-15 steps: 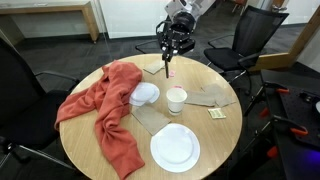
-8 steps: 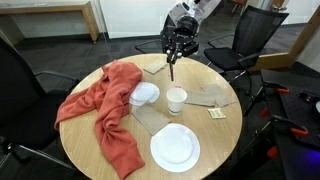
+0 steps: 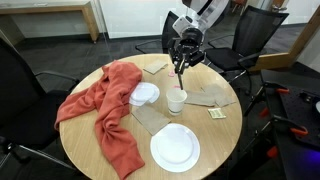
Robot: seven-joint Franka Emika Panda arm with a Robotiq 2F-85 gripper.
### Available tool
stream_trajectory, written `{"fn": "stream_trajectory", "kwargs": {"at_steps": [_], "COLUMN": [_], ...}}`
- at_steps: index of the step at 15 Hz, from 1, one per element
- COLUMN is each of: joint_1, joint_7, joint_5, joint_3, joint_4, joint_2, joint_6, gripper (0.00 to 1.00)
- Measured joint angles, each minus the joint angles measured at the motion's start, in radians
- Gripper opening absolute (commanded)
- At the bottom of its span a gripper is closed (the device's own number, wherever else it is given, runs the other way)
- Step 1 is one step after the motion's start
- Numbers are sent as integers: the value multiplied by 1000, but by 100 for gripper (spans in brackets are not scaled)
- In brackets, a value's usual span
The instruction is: Pick the pen on the table and put it in the cup
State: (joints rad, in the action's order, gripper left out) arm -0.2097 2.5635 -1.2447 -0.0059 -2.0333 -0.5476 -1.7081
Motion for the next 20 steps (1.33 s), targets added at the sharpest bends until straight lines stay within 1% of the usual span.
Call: {"fn": "stream_trajectory", "kwargs": {"at_steps": [6, 13, 20], "joint_1": [9, 10, 10], "joint_7": [0, 13, 23], "joint_5": [-4, -41, -57], "joint_3": [-10, -15, -35], "joint_4": [-3, -2, -2], "joint_2": [-17, -37, -66], "joint_6": [0, 0, -4], "gripper": [4, 4, 4]}}
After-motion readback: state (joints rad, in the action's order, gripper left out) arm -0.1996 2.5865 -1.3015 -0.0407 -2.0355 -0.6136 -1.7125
